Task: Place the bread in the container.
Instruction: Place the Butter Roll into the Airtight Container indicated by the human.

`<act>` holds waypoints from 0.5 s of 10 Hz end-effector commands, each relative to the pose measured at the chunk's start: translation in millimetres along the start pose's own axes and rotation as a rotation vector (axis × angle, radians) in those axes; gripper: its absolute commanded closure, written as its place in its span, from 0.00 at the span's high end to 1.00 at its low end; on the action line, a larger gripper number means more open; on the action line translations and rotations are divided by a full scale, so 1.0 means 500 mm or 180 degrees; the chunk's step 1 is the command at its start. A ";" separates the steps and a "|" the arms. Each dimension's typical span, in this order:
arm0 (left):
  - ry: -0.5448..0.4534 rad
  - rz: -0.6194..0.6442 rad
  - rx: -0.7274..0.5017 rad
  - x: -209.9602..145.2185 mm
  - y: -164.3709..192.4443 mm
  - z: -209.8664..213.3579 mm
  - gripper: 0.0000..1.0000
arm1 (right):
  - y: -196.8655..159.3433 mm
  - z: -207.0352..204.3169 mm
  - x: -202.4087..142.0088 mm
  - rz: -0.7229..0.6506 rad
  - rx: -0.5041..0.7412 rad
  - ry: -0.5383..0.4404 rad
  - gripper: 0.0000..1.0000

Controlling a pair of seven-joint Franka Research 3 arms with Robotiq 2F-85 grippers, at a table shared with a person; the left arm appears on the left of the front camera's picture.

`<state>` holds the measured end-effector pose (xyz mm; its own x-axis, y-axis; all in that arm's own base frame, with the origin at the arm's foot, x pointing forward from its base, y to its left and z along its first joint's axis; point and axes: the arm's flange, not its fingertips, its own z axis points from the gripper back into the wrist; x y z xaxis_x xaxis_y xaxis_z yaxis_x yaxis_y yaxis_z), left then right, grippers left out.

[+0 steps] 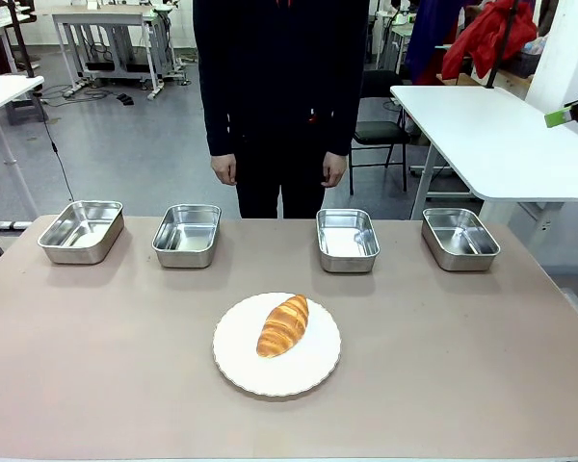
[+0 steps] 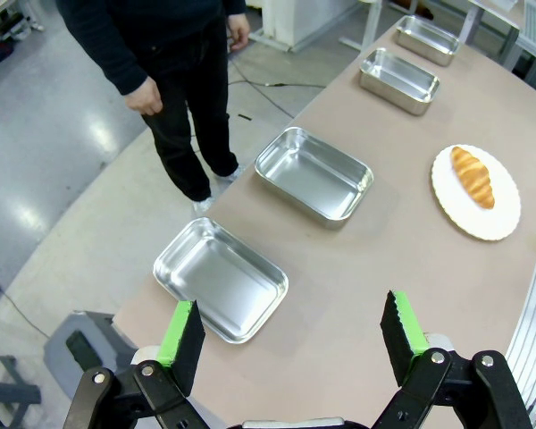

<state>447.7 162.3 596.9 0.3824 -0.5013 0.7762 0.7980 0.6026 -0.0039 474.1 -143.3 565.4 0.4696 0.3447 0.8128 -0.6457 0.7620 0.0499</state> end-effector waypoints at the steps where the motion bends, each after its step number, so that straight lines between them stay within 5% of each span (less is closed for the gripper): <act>1: -0.0007 -0.0020 -0.0013 0.002 -0.002 0.001 1.00 | 0.001 0.000 0.003 0.0007 0.0009 -0.0023 1.00; 5: -0.0007 -0.0020 -0.0013 0.002 -0.002 0.001 1.00 | 0.001 0.000 0.003 0.0007 0.0009 -0.0023 1.00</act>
<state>447.7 162.3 596.9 0.3824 -0.5013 0.7762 0.7980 0.6026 -0.0039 474.1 -143.3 565.4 0.4696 0.3447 0.8128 -0.6457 0.7620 0.0499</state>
